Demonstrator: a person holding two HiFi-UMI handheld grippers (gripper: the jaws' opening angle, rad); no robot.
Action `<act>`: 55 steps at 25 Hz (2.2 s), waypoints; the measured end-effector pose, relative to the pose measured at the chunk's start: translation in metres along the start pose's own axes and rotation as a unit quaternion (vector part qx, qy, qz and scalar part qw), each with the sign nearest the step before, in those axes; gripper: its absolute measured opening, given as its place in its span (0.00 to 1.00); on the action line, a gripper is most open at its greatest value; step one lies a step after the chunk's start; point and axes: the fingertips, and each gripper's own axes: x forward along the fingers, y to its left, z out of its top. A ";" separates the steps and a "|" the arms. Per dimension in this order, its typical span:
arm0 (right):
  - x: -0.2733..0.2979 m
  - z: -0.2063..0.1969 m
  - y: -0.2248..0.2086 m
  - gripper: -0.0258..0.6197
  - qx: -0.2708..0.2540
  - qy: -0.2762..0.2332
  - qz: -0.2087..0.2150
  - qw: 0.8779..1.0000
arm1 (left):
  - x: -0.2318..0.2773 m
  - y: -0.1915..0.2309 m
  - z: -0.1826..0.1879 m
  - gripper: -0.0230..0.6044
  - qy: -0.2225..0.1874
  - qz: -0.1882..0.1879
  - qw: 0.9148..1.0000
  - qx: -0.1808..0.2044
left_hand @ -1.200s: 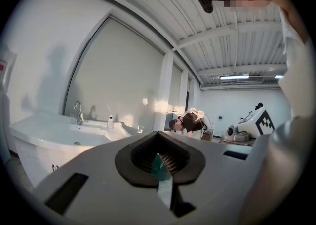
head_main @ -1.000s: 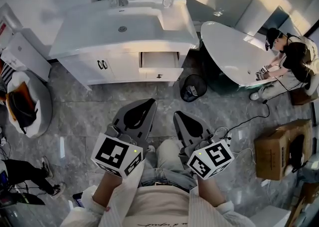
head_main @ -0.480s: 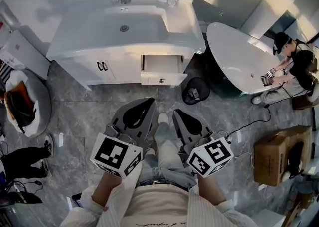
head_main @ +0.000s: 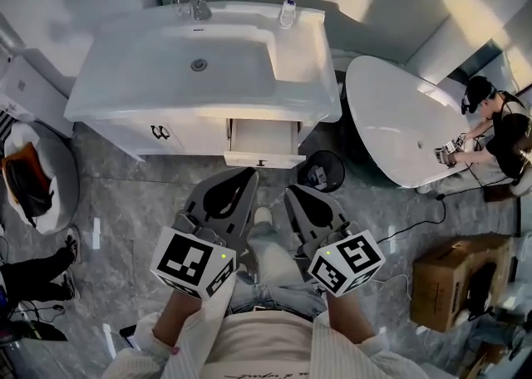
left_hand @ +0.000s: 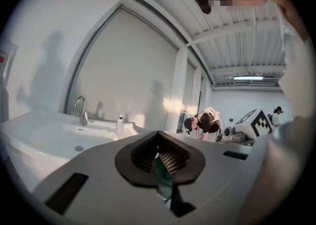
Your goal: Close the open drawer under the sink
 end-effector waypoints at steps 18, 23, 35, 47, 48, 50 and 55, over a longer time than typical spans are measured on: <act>0.068 0.059 -0.097 0.05 -0.016 0.008 0.041 0.999 | 0.117 0.038 0.025 0.06 -0.006 0.035 0.999 0.004; 0.086 0.060 -0.103 0.05 -0.011 0.011 0.035 0.999 | 0.130 0.052 0.026 0.06 0.001 0.026 1.000 0.006; 0.104 0.044 -0.108 0.05 0.016 0.025 0.010 1.000 | 0.132 0.069 0.006 0.06 0.032 0.016 0.999 -0.004; 0.115 -0.003 -0.118 0.05 0.045 0.049 -0.021 0.998 | 0.131 0.077 -0.048 0.06 0.062 0.006 0.998 -0.023; 0.116 -0.007 -0.120 0.05 0.048 0.049 -0.024 0.997 | 0.131 0.079 -0.055 0.06 0.065 0.006 0.998 -0.024; 0.116 -0.017 -0.123 0.05 0.056 0.048 -0.032 0.997 | 0.132 0.082 -0.069 0.06 0.071 0.008 0.997 -0.027; 0.120 -0.045 -0.134 0.05 0.069 0.049 -0.055 0.995 | 0.134 0.090 -0.103 0.06 0.086 0.006 0.996 -0.035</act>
